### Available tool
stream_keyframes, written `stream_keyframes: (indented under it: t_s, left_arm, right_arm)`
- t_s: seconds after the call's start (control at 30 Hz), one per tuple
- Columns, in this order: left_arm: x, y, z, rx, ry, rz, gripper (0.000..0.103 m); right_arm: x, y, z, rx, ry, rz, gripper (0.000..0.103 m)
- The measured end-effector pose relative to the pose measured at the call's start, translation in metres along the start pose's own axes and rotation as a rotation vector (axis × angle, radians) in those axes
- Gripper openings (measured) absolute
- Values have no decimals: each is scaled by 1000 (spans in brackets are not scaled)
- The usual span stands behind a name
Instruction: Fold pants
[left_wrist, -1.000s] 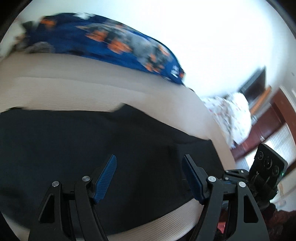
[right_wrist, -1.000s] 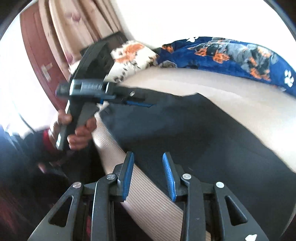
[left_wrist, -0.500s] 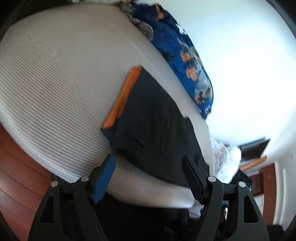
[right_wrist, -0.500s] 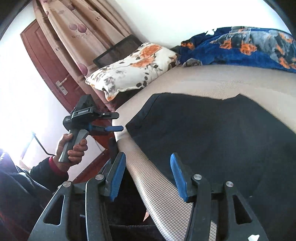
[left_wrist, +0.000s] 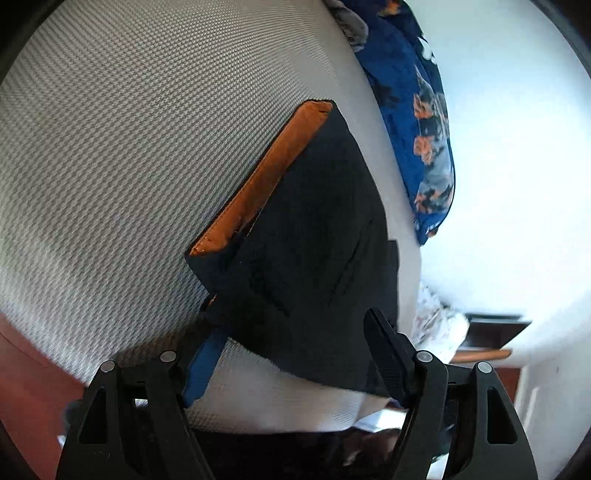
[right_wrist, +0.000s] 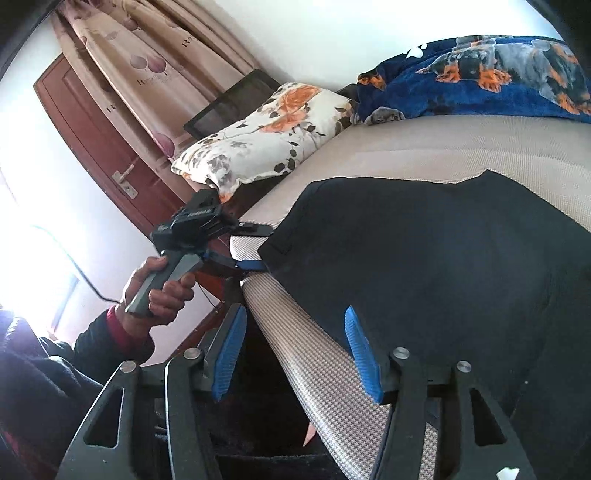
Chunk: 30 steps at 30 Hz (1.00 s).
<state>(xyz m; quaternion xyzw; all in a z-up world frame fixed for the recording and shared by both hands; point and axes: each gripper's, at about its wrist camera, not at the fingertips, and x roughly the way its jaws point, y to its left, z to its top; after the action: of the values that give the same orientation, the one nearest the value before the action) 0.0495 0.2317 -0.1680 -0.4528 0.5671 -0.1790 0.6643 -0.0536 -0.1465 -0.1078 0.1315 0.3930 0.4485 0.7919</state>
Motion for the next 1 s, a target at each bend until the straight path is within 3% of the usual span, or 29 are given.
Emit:
stream_keyframes:
  t_s: [0.1, 0.17, 0.27, 0.33, 0.43, 0.53, 0.6, 0.77, 0.9, 1.0]
  left_arm:
    - [4, 3, 4, 8, -18, -64, 74]
    - [-3, 11, 0, 26, -63, -160, 75]
    - [-4, 20, -4, 63, -79, -183, 73]
    - [-5, 26, -3, 26, -86, -219, 74]
    - [-4, 19, 0, 30, -80, -204, 75]
    - [-8, 4, -6, 134, -120, -229, 75]
    - [-5, 0, -10, 185, -130, -189, 75]
    - [1, -1, -6, 147, -115, -172, 74]
    - [7, 0, 3, 83, -122, -357, 75]
    - [16, -2, 3, 66, -149, -276, 73]
  right_arm:
    - [3, -1, -1, 8, 3, 5, 55]
    - [2, -2, -3, 12, 3, 4, 56]
    - [-1, -8, -2, 26, -5, 1, 59]
    - [-2, -13, 0, 43, -9, -2, 63]
    - [-1, -21, 0, 82, -17, 6, 64]
    - [2, -22, -2, 98, -17, 11, 65]
    - [2, -21, -3, 92, -10, 8, 65]
    - [3, -20, -1, 84, -9, 1, 67]
    - [6, -23, -3, 109, -9, 7, 70]
    - [5, -22, -5, 104, -11, 4, 70]
